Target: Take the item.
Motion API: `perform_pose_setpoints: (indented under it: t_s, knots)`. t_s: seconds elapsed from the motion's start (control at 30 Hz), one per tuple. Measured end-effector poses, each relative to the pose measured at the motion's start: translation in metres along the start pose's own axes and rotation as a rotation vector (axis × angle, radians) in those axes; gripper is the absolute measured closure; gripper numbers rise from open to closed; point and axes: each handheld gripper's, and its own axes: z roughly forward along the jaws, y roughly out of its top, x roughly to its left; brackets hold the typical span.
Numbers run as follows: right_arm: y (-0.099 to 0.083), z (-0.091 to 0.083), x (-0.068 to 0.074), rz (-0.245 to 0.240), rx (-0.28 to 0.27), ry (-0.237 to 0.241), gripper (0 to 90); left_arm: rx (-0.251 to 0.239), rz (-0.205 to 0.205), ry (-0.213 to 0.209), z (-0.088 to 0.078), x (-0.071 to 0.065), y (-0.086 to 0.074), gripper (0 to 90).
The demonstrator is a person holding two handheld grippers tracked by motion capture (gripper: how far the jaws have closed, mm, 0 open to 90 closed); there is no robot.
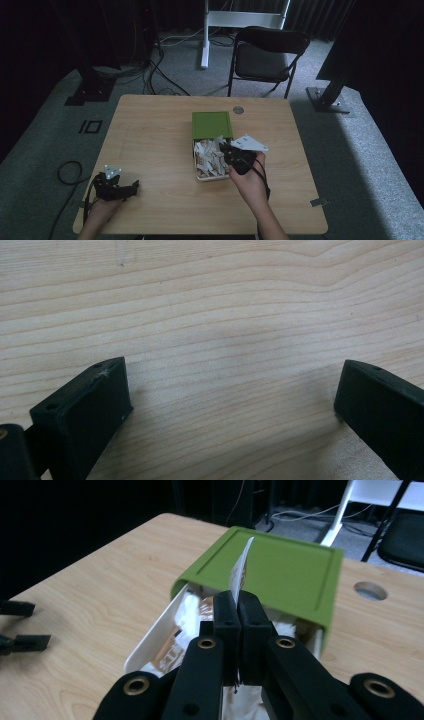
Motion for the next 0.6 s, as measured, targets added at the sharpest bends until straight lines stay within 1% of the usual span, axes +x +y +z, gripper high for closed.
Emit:
perform_pose_setpoints:
  t_s: [0.1,0.13,0.17,0.2,0.33,0.43,0.6]
  knots:
    - [0.002,-0.005,-0.006,0.005,-0.02,-0.017,89.1,0.0,0.0,0.0,0.0,0.0,0.0,2.3]
    - [0.002,-0.005,-0.006,0.005,-0.02,-0.017,89.1,0.0,0.0,0.0,0.0,0.0,0.0,2.3]
    - [0.002,-0.007,-0.01,0.009,-0.026,-0.024,89.1,0.0,0.0,0.0,0.0,0.0,0.0,2.3]
    - [0.003,-0.01,-0.016,0.014,-0.032,-0.036,89.1,0.0,0.0,0.0,0.0,0.0,0.0,2.3]
    - [0.003,-0.017,-0.027,0.026,-0.047,-0.067,89.1,0.0,0.0,0.0,0.0,0.0,0.0,2.3]
    - [0.002,-0.022,-0.036,0.026,-0.056,-0.093,89.1,0.0,0.0,0.0,0.0,0.0,0.0,2.3]
    - [-0.001,-0.026,-0.051,0.05,-0.052,-0.13,89.1,-0.001,-0.001,0.0,0.0,0.0,0.0,2.3]
